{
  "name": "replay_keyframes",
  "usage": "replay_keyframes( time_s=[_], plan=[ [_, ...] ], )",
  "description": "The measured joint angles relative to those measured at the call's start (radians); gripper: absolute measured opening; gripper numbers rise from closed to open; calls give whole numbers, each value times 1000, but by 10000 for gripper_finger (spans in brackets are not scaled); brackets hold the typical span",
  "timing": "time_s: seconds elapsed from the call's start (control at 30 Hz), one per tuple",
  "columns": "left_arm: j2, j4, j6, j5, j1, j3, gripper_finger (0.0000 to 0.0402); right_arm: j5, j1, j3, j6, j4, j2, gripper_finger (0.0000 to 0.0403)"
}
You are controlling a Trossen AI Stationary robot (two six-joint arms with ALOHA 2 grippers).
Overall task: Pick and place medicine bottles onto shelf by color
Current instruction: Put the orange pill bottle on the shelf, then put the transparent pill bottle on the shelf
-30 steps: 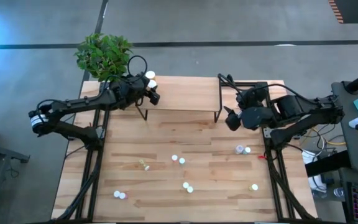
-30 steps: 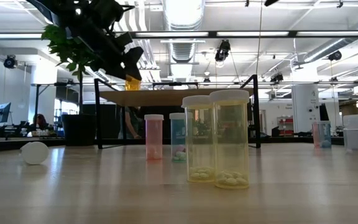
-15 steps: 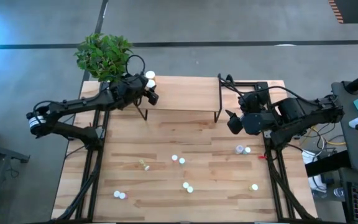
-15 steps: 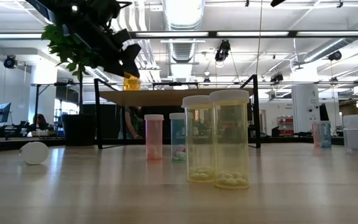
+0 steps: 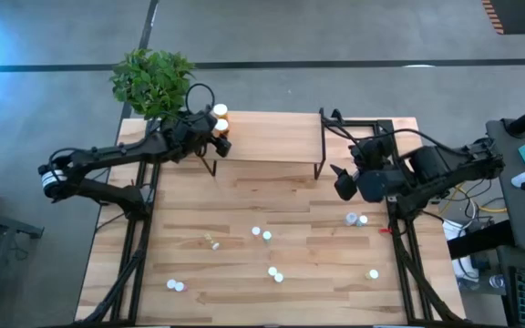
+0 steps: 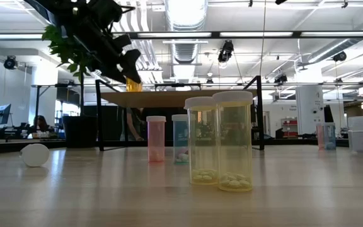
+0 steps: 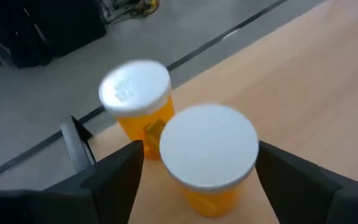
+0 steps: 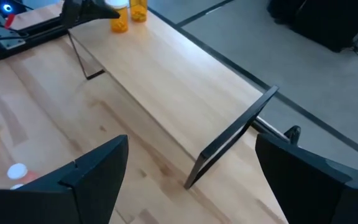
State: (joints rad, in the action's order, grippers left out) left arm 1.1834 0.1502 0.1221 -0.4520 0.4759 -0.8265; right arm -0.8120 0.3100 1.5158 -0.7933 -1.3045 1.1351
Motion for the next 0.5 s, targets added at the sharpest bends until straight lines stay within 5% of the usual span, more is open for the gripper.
replay_keyframes(
  time_s=[0.5],
  plan=[
    [-136,142,-3,90,-2,-1,286,-1,39,-9,-147,-43,2,343]
  ],
)
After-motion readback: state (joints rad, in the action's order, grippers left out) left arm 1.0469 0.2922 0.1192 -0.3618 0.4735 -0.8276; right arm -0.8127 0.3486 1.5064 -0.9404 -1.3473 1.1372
